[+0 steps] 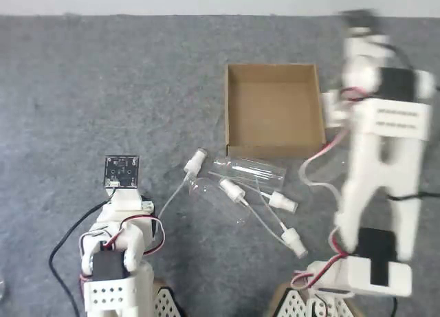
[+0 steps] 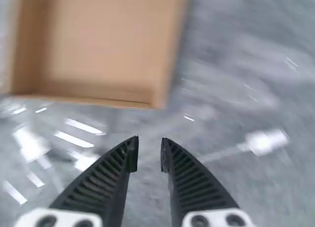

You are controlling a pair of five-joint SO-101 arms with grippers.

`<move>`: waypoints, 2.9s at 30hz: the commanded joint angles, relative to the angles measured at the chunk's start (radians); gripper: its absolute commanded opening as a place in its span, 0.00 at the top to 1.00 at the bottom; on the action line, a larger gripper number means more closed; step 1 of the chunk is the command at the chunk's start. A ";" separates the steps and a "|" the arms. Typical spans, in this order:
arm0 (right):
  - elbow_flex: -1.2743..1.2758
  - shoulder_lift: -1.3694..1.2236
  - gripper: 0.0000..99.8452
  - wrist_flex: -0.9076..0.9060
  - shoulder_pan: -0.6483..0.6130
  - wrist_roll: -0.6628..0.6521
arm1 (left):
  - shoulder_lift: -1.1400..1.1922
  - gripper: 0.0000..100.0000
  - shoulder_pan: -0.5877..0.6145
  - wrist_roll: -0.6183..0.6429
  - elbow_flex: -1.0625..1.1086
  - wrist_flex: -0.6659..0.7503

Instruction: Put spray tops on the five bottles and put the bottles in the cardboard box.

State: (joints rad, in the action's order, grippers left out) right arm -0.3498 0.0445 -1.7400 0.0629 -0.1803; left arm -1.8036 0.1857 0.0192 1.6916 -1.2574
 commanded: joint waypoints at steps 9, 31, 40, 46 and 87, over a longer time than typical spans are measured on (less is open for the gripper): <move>0.339 0.062 0.78 0.357 0.381 0.152 | -0.017 0.99 0.005 0.011 -0.007 -0.005; 0.480 -0.269 0.79 0.717 0.541 0.305 | -0.017 0.99 0.005 0.011 -0.007 -0.005; 0.479 -0.381 0.79 0.805 0.541 0.359 | -0.017 0.99 0.005 0.011 -0.007 -0.005; 0.477 -0.386 0.87 0.805 0.544 0.381 | -0.017 0.99 0.005 0.011 -0.007 -0.005; 0.175 0.022 0.96 0.401 -0.616 0.428 | -0.017 0.99 0.005 0.011 -0.007 -0.005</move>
State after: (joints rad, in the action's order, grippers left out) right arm -0.0399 0.1795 -1.3686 -0.4204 0.1557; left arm -1.8036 0.1857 0.0192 1.6916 -1.2574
